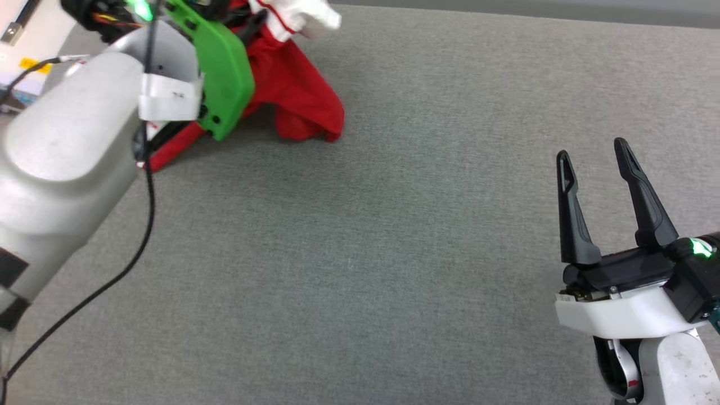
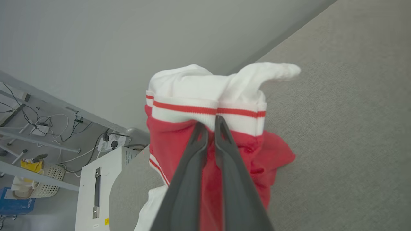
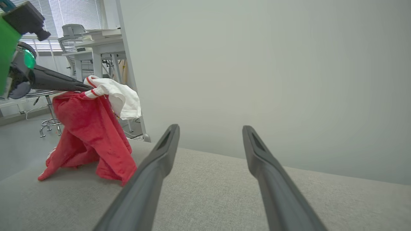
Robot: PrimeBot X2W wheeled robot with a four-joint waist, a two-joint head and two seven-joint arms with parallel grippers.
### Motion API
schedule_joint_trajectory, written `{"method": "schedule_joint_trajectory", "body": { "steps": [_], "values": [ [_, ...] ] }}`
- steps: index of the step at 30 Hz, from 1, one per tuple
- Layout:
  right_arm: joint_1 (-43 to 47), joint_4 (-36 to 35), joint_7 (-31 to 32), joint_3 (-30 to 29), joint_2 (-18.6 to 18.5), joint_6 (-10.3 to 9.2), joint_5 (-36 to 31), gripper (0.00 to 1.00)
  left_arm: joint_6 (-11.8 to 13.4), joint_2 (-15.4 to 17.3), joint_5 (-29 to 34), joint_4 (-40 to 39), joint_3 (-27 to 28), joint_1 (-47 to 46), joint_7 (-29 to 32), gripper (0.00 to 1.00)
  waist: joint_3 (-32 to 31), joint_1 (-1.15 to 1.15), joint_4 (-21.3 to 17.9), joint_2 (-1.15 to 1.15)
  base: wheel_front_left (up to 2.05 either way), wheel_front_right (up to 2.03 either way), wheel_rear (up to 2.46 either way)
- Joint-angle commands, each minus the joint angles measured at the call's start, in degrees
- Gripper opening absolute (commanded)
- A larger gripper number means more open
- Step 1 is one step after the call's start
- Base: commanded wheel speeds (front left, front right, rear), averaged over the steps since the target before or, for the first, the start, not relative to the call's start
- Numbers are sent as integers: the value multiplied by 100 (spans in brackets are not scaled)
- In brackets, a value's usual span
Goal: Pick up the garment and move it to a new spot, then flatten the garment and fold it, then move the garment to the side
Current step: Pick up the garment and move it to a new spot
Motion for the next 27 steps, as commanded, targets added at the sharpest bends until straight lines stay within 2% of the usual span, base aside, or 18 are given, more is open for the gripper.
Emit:
{"method": "schedule_joint_trajectory", "body": {
  "steps": [1,6,11,19,23,27],
  "values": [
    [62,-8,-27,-27,3,-5,55,100,-11,-178,62,-54,-70,-117,-54,0,-77,0,-326,0,0,0,0],
    [62,-45,-27,-160,6,-5,261,100,-11,-793,181,-106,-340,-123,-156,0,-5,0,-748,0,0,0,0],
    [39,-90,-27,-378,7,-5,414,100,-11,-1543,313,33,-574,-20,-266,0,145,0,-1189,0,0,0,0],
    [-19,-139,-27,-743,8,-5,579,100,-11,-2653,724,364,-748,380,-347,0,425,0,-1581,0,0,0,0],
    [-100,-155,-27,-795,8,-5,625,100,-11,-2990,1190,320,-753,922,-131,0,551,0,-1668,0,0,0,0],
    [-169,-160,-27,-814,8,-5,654,100,-11,-3135,1484,209,-755,1434,58,0,645,0,-1711,0,0,0,0]
  ]
}}
